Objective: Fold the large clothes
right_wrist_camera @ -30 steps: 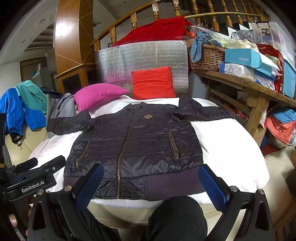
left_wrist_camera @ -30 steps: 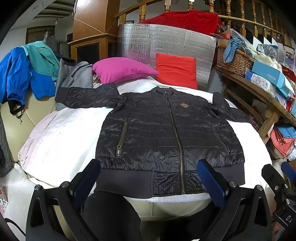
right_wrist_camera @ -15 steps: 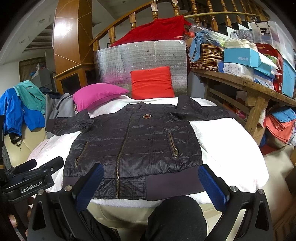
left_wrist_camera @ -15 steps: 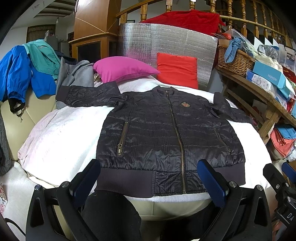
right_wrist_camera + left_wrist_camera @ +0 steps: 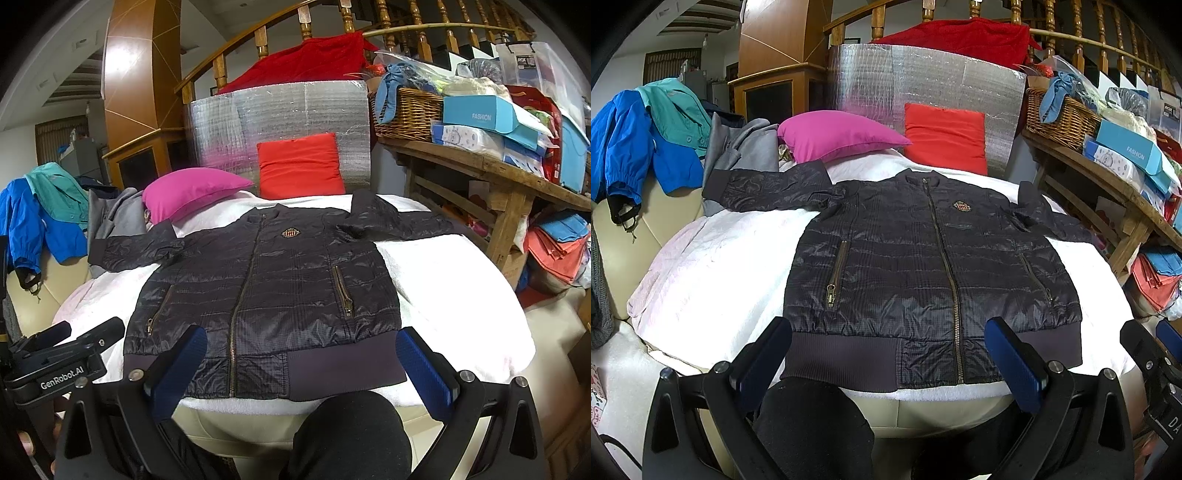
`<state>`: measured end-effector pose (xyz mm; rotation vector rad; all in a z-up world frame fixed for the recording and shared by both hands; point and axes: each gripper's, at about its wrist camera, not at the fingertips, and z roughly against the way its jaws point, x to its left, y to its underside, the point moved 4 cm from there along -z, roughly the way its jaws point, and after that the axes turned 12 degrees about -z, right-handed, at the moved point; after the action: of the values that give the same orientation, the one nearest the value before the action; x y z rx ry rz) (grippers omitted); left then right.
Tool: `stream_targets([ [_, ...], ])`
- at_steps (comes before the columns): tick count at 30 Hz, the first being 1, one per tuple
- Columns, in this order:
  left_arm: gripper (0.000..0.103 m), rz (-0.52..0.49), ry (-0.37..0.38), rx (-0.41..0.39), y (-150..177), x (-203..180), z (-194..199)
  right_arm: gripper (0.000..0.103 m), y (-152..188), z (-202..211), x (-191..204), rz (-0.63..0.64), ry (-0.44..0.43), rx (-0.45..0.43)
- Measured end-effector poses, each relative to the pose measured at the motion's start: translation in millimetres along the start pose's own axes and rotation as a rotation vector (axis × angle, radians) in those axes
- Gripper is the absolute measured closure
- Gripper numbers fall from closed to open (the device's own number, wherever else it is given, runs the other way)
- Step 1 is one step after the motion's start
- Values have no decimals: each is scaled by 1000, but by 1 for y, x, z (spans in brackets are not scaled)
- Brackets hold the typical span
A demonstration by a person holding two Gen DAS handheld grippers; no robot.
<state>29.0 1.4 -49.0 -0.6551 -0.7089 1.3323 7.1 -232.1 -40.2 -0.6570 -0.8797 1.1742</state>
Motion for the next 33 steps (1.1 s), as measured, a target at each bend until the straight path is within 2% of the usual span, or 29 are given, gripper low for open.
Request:
stream_targets([
  [33,0,8,4,9,6,1,-6,0,4,-10,-1,11,15,14],
])
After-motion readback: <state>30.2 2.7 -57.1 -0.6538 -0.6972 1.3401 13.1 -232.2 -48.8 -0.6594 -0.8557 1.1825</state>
